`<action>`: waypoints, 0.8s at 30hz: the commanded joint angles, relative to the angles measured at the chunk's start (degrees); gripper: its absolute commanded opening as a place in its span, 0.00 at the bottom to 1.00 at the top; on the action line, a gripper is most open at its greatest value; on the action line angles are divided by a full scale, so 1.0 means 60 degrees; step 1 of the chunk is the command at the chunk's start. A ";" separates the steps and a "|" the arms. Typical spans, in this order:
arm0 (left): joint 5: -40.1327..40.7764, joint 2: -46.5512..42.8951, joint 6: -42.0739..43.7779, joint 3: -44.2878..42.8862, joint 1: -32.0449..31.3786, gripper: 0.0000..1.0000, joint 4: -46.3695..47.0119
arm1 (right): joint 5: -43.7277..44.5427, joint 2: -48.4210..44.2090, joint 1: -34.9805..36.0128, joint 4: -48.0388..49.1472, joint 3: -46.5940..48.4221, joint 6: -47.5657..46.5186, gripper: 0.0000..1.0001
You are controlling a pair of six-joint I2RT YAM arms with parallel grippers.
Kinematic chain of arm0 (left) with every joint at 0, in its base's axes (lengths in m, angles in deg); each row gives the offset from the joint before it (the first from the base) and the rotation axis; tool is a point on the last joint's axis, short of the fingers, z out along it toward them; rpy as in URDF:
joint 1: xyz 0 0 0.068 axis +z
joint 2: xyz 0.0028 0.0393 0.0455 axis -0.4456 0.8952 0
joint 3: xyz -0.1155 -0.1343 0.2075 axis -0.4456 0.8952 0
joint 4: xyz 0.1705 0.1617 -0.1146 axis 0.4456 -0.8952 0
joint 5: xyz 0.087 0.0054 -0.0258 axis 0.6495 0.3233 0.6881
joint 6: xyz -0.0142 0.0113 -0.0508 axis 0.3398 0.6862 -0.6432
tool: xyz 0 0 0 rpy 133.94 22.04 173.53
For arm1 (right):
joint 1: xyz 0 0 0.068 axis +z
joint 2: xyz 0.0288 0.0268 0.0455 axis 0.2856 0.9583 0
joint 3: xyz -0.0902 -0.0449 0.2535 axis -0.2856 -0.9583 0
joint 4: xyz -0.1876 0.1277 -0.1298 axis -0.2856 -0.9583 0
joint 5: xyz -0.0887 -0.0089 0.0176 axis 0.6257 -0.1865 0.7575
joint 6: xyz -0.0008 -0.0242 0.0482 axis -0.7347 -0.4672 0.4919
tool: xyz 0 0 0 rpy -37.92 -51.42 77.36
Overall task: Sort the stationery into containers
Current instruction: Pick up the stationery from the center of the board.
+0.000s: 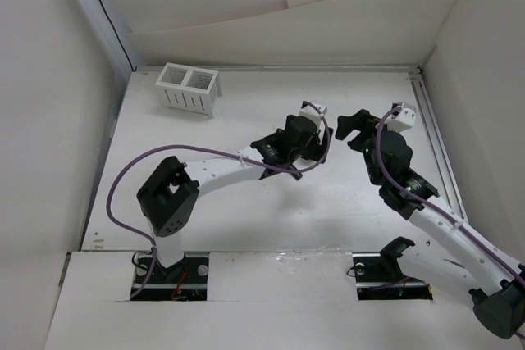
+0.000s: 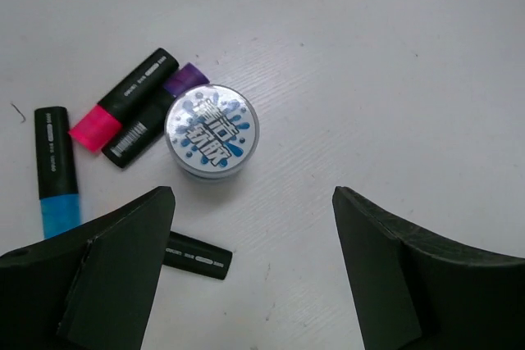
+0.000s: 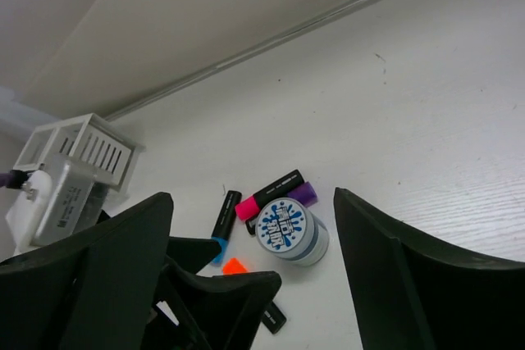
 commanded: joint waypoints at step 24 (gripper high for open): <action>0.0712 0.2179 0.0334 -0.1401 0.0045 0.76 0.0194 | -0.0382 -0.1038 -0.0313 -0.0036 -0.0088 0.0209 1.00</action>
